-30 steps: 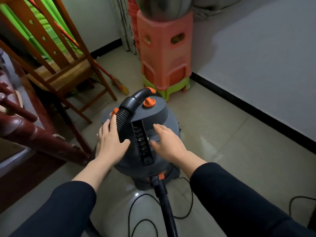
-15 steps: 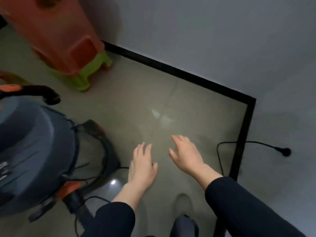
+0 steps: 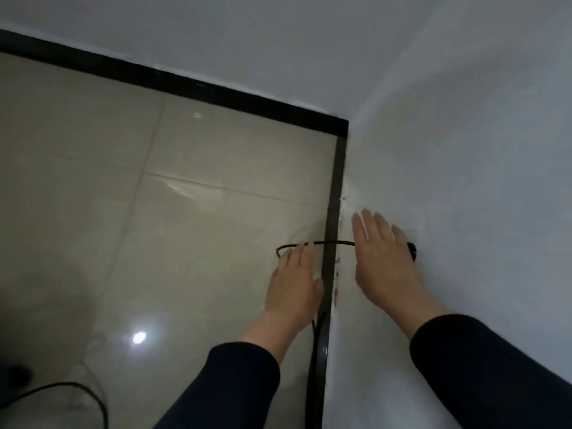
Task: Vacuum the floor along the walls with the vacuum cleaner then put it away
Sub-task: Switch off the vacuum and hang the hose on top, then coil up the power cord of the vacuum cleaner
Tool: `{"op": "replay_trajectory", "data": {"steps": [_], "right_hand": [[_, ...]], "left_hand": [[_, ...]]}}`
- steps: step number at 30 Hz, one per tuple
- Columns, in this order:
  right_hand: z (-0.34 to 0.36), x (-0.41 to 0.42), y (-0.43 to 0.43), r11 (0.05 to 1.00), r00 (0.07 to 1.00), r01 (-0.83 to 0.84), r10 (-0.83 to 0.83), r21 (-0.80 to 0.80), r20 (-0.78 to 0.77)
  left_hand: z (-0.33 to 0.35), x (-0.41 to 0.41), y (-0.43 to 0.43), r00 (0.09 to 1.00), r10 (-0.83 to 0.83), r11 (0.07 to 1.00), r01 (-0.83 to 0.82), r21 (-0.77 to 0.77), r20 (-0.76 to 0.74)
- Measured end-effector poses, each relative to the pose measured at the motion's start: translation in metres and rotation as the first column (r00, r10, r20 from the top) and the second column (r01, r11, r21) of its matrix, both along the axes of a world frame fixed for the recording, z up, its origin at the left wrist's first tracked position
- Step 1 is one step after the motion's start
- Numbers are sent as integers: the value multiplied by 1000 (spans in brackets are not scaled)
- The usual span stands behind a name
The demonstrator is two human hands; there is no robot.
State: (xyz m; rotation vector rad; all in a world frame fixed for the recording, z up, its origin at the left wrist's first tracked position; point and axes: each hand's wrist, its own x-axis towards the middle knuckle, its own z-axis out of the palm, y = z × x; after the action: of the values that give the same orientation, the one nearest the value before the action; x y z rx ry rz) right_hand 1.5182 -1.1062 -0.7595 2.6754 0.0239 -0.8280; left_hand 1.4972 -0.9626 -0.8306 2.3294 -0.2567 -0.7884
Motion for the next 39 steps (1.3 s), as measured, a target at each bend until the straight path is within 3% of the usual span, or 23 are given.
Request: {"op": "replay_trajectory", "data": {"steps": [4,7,10,14,18,24,28,32,39], "right_hand": [[-3,-5,-36,988,995,-99,94,-121,-44],[-7,-2,-41,957,968,-227,243,-183,67],[-8,0,-41,963,966,-247,237,-109,-99],[-2,4,-43,932,933,-348,335,-102,-129],[4,10,-43,929,917,-370,360,-27,-170],[13,35,11,955,982,-167,182,243,-41],[27,12,56,844,993,-84,28,530,113],[50,-38,93,761,983,-89,-36,643,178],[85,-147,164,706,980,-93,-60,702,191]], "left_hand": [[-17,16,-31,1000,-14,1000,15,-25,24],[-27,22,-33,997,-63,997,62,41,45],[-27,27,-25,988,-111,984,94,154,111],[-24,30,-9,940,-207,963,146,228,270],[-17,27,-6,946,-217,957,158,242,242],[9,17,54,976,120,986,-139,92,182],[35,-19,120,975,216,972,-220,79,52],[56,-81,174,933,347,936,-340,89,-93],[106,-195,246,790,609,793,-604,-82,69]]}}
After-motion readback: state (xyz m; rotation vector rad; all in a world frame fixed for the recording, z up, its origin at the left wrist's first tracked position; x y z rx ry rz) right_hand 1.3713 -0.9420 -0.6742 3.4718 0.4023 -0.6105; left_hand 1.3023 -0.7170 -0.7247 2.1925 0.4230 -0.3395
